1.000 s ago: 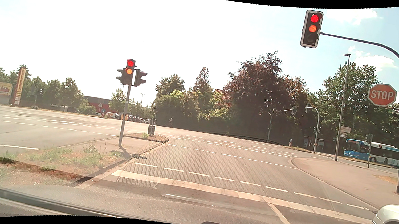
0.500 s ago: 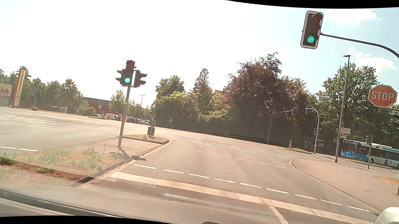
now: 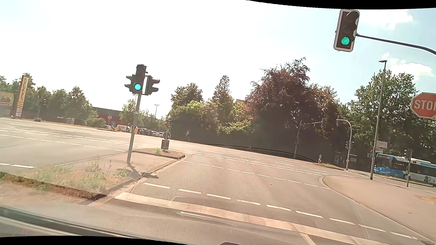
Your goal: Follow the waypoints while adhering to traffic rules and regulations
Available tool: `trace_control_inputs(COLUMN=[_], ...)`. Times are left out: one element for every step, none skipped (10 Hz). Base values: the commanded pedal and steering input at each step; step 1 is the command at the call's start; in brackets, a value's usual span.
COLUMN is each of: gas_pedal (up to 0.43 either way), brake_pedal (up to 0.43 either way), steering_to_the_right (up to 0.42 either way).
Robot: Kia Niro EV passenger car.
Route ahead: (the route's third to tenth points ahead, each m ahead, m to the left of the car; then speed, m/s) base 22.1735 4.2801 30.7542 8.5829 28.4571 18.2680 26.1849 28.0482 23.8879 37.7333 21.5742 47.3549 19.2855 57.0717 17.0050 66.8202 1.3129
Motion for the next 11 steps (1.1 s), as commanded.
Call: trace_control_inputs(gas_pedal=[0.331, 0.339, 0.35, 0.35, 0.35, 0.35, 0.35, 0.339, 0.331, 0.319, 0.311], brake_pedal=[0.012, 0.012, 0.012, 0.012, 0.012, 0.018, 0.012, 0.012, 0.012, 0.018, 0.012], steering_to_the_right=[-0.076, -0.069, -0.059, -0.051, -0.045, -0.039, -0.036, -0.035, -0.034, -0.032, -0.026])
